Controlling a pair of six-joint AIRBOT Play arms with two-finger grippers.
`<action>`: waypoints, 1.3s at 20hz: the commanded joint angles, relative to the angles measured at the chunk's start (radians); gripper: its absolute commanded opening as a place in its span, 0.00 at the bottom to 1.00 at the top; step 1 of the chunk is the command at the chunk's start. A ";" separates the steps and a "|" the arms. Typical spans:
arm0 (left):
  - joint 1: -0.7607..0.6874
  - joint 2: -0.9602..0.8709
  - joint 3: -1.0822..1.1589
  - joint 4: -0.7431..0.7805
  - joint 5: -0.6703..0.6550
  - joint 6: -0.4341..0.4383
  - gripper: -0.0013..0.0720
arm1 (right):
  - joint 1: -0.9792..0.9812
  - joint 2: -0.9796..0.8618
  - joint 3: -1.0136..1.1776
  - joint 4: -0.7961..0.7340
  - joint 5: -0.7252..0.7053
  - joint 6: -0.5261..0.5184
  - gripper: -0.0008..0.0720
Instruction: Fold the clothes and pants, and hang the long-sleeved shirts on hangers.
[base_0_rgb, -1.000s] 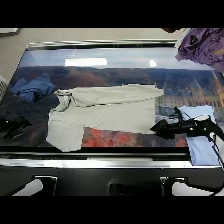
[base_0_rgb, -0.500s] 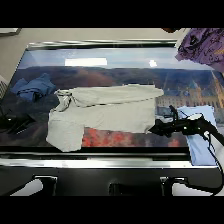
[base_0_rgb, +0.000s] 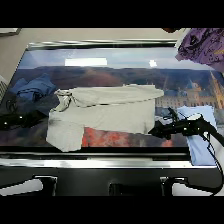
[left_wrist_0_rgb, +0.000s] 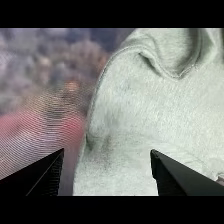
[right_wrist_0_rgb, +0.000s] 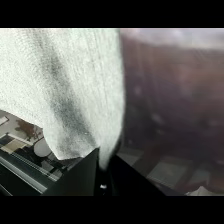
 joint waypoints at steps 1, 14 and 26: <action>-0.004 -0.045 0.000 -0.027 0.004 0.053 0.86 | 0.001 0.001 0.001 0.010 -0.003 0.013 0.05; -0.072 -0.106 0.000 -0.026 0.066 0.053 0.64 | 0.001 0.001 0.001 0.017 -0.007 0.014 0.05; -0.136 -0.001 0.131 -0.045 0.023 -0.046 0.03 | 0.003 0.201 0.214 0.028 -0.064 0.078 0.04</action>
